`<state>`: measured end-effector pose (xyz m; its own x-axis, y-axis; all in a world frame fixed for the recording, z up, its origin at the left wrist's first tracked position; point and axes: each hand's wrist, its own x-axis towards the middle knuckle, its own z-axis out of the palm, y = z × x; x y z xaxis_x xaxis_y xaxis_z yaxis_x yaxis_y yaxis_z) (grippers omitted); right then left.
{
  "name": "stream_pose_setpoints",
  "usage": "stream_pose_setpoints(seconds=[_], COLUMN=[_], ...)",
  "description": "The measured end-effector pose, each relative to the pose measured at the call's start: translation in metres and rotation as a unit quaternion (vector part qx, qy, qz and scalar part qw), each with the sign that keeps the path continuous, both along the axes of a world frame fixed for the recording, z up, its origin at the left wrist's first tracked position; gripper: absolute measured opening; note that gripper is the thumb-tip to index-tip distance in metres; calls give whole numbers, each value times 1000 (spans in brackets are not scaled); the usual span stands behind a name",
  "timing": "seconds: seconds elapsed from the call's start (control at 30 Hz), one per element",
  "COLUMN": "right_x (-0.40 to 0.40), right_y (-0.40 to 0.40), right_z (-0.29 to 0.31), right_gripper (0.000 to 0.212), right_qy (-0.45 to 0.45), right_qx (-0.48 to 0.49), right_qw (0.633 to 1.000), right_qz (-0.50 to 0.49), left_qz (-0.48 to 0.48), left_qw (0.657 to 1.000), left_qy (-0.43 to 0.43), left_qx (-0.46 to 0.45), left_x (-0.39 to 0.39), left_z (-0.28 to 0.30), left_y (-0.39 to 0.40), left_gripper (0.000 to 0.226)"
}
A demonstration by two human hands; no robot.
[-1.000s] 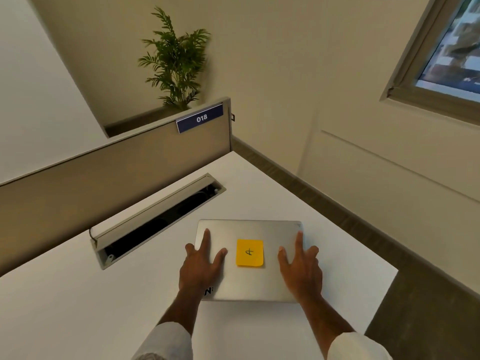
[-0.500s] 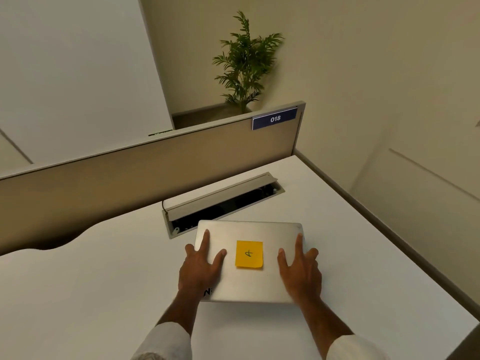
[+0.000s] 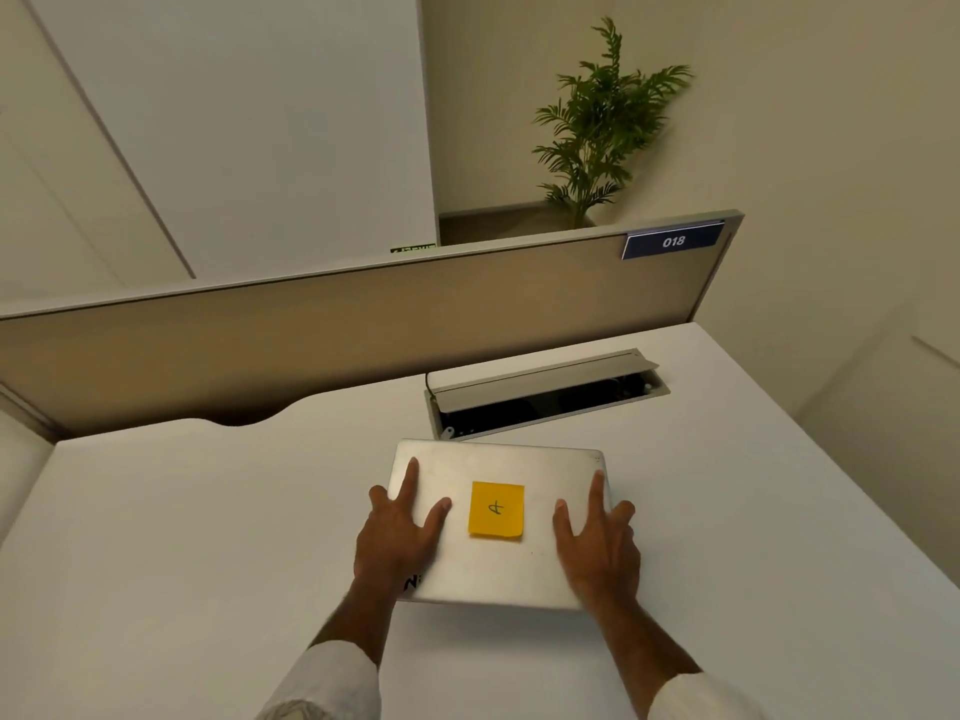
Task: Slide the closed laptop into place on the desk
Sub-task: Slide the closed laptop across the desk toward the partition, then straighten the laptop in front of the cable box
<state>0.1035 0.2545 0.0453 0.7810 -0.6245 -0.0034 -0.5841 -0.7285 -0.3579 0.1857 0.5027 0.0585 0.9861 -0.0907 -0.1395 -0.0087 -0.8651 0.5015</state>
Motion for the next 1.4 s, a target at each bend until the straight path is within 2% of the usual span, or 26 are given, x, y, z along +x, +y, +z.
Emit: stream_pose_setpoints(seconds=[0.23, 0.53, 0.87, 1.4], right_x=[1, -13, -19, -17], right_y=[47, 78, 92, 94], right_z=[-15, -45, -54, -55], right_gripper=[88, 79, 77, 72], right_qy=[9, 32, 68, 87], right_qx=[-15, -30, -41, -50], right_qw=[1000, 999, 997, 995], right_qz=[6, 4, 1, 26], left_qz=[-10, -47, -57, -77], left_qw=[1000, 995, 994, 985], left_qy=[20, 41, 35, -5], left_qx=[20, 77, 84, 152], left_x=[-2, -7, -8, -7], left_z=[-14, -39, -57, -63], left_y=[49, 82, 93, 97], left_gripper=[83, 80, 79, 81])
